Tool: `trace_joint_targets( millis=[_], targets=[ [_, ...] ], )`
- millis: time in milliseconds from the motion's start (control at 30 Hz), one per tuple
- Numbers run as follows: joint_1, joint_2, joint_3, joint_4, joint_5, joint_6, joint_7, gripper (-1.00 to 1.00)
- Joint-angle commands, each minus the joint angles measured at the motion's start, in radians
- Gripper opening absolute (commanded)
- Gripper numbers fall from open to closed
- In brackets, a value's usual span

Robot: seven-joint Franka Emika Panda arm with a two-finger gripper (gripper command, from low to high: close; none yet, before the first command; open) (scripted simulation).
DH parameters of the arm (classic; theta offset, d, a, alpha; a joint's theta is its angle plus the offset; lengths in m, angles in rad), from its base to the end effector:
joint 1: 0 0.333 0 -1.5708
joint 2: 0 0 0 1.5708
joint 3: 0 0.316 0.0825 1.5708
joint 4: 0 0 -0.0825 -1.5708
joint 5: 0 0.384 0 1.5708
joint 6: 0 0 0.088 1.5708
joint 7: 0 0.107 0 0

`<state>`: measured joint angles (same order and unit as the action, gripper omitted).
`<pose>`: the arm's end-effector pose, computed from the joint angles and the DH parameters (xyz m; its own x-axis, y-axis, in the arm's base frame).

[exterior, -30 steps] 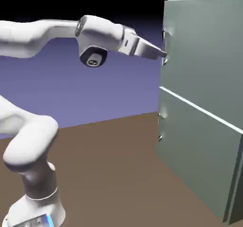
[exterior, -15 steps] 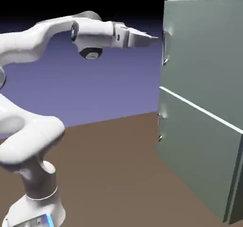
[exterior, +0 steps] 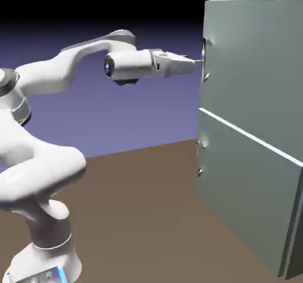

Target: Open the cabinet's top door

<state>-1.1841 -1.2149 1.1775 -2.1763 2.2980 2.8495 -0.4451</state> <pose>0.4484 0.1564 0.5800 -0.0287 -0.7058 0.7078 -0.0278 -0.7073 -0.7064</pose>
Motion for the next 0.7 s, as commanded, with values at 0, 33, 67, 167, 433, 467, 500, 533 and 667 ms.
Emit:
trace_joint_targets(
  millis=[0, 33, 67, 167, 433, 467, 500, 533, 667],
  targets=[
    [-0.034, 0.003, 0.013, 0.026, 0.009, -0.006, -0.001, 0.00],
    [-0.060, 0.005, 0.023, 0.046, 0.016, -0.011, -0.001, 0.00],
    [-0.060, 0.005, 0.023, 0.046, 0.016, -0.011, -0.001, -1.00],
    [0.002, -0.009, -0.022, -0.026, 0.035, -0.071, -0.038, -1.00],
    [0.264, -0.056, -0.233, -0.316, 0.013, -0.307, -0.157, -1.00],
    [0.297, -0.064, -0.265, -0.353, -0.002, -0.338, -0.168, -1.00],
    [0.330, -0.072, -0.300, -0.389, -0.020, -0.371, -0.178, -1.00],
    [0.362, -0.081, -0.336, -0.424, -0.040, -0.403, -0.187, -1.00],
    [0.464, -0.121, -0.481, -0.542, -0.139, -0.523, -0.211, -1.00]
  ],
)
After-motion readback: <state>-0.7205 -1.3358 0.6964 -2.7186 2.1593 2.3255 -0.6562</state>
